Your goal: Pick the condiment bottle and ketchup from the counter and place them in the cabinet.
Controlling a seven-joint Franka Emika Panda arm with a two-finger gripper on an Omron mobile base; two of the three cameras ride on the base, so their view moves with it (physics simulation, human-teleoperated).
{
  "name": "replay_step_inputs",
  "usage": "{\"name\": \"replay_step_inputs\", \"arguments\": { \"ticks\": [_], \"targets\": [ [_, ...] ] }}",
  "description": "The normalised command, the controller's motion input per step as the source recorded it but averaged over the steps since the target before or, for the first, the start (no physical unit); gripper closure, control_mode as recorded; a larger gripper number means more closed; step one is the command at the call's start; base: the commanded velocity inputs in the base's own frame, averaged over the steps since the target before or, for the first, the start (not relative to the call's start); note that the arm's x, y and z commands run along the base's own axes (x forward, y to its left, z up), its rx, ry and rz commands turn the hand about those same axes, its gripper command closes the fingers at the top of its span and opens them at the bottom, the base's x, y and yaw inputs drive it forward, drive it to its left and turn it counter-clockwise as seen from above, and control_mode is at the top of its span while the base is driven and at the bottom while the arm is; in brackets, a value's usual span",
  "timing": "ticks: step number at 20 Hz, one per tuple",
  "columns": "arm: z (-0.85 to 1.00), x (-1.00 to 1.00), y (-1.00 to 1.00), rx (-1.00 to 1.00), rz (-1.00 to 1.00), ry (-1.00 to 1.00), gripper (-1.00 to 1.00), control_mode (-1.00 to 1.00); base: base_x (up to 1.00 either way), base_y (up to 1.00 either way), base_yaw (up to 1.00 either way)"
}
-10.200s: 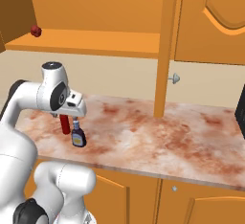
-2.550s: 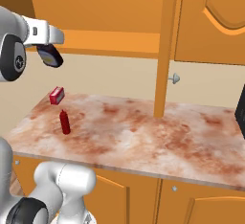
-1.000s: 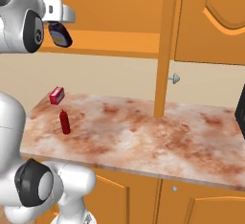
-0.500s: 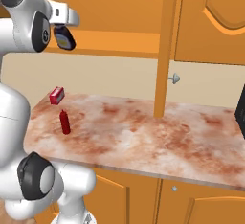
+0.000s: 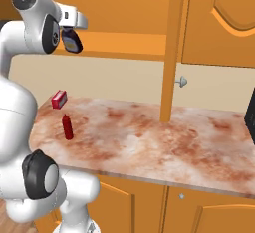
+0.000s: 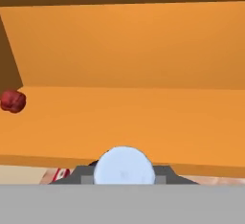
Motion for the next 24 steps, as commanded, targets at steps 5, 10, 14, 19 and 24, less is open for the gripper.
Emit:
{"name": "replay_step_inputs", "arguments": {
  "ticks": [5, 10, 14, 19, 24],
  "targets": [
    [-0.08, 0.38, 0.0, 0.0, 0.0, 0.0, 1.0, -1.0, 0.0, 0.0, 0.0],
    [-0.07, 0.43, 0.0, 0.0, 0.0, 0.01, 1.0, -1.0, 0.0, 0.0, 0.0],
    [-0.03, 0.44, 0.0, 0.0, 0.0, 0.01, 1.0, -1.0, 0.0, 0.0, 0.0],
    [-0.04, 0.44, 0.0, 0.0, 0.0, 0.02, 1.0, -1.0, 0.0, 0.0, 0.0],
    [-0.16, 0.38, 0.0, 0.0, 0.0, 0.05, 1.0, -1.0, 0.0, 0.0, 0.0]
  ]
}}
